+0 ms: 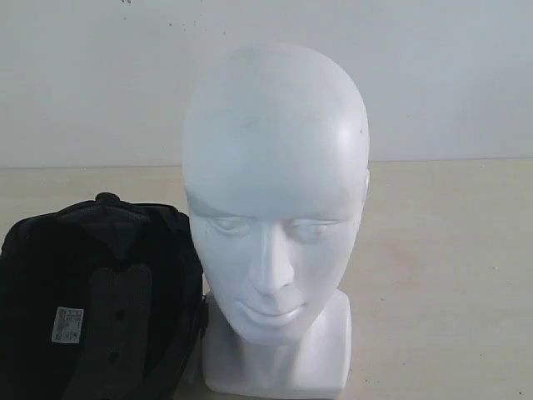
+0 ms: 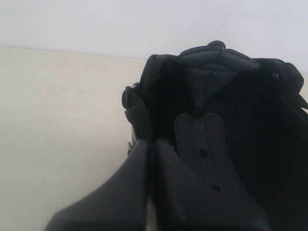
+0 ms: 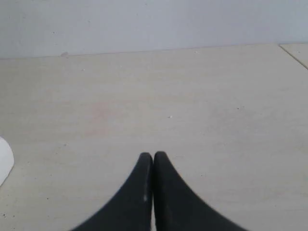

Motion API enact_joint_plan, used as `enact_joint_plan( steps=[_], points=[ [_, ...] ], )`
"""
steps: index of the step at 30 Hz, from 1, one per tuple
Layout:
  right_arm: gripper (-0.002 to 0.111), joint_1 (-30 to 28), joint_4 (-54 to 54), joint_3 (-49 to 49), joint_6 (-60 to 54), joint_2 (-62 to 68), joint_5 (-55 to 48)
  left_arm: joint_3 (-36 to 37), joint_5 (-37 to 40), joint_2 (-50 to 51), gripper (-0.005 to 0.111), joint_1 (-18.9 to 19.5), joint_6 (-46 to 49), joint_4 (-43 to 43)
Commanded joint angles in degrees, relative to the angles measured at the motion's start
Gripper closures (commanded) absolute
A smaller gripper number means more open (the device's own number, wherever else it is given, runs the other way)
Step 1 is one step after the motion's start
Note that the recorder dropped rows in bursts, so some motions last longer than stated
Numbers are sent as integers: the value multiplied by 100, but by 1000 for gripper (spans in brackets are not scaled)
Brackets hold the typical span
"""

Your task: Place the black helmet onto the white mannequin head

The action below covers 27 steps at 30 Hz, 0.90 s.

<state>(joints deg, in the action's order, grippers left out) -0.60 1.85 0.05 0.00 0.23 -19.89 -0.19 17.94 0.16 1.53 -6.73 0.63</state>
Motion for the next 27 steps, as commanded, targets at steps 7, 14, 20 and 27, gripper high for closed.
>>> enact_joint_plan(
  steps=[7,14,20,27],
  points=[
    [109,-39,-6,-5,0,-23,76,19,-100,-16,102,-1,31,-27],
    [109,-39,-6,-5,0,-23,76,-941,-1938,-16,102,-1,126,-135],
    [109,-39,-6,-5,0,-23,76,-3079,306,1119,102,-1,844,-344],
    [109,-39,-6,-5,0,-23,76,-4243,891,2349,102,-1,855,-344]
  ],
)
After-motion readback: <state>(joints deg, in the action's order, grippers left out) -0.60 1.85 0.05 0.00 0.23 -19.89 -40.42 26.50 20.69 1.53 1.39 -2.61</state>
